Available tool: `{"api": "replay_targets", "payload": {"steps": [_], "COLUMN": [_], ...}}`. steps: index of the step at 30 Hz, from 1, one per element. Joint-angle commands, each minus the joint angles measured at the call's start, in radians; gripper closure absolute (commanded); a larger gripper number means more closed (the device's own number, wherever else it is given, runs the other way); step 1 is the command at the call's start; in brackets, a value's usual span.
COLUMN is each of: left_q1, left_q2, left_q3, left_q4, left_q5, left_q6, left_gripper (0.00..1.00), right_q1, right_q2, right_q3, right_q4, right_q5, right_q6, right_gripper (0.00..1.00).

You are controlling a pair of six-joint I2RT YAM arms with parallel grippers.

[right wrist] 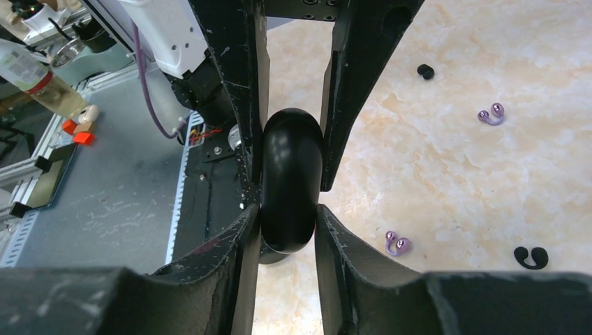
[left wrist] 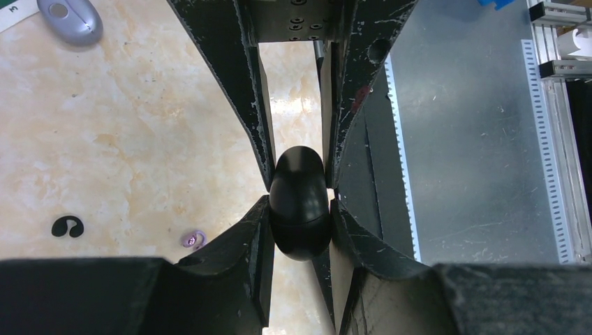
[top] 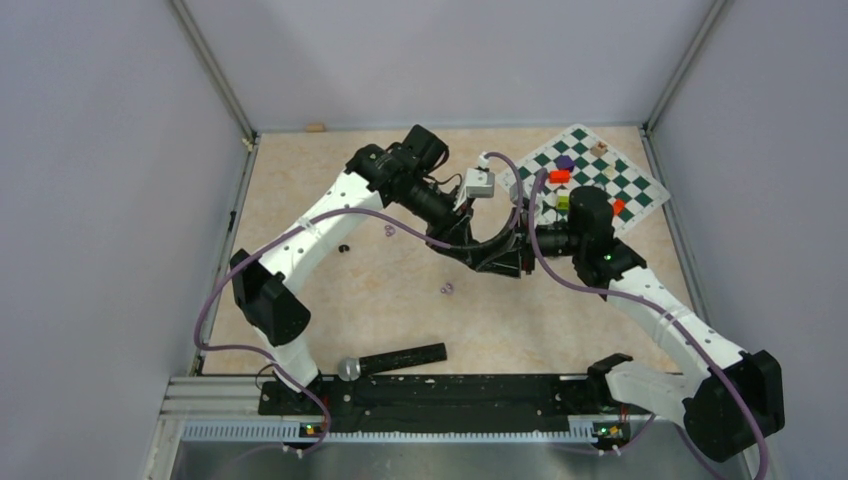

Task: Insert the wireless bluetooth earbuds into the charging case
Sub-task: Pick up the charging case at the center of the board.

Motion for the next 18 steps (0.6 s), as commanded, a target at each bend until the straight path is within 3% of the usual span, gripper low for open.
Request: {"api": "replay_targets", "payload": {"steps": [1, 4, 8, 11, 18], "left_q1": [-0.001, -0.002, -0.002, -0.002, -0.002], "left_q2": [0.002, 0.005, 0.003, -0.002, -0.010], "left_q3": [0.038, 0.037, 0.037, 0.029, 0.014], "left_q4": [0.028, 0.029, 0.033, 0.038, 0.054], "left_q5": [0.009, 0.004, -0.010, -0.021, -0.025], "left_q6": [0.002, 0.003, -0.007, -0.012, -0.021], "left_gripper": [1.00, 0.94, 0.65, 0.52, 0.41], "right_q1": [0.013, 0.014, 0.010, -0.002, -0.026], "right_q2": [-0.029, -0.047, -0.066, -0.089, -0.128], "right_q3": [0.040, 0.039, 0.039, 0.041, 0.039], "right_q4": [0.019, 0.027, 0.025, 0.026, 0.028], "right_q5": [-0.031, -0.037, -0.034, -0.017, 0.027], "right_q6": [-0.016, -0.009, -0.009, -0.010, -0.015], "right_gripper": [0.69, 0.76, 0.79, 0.82, 0.85]}}
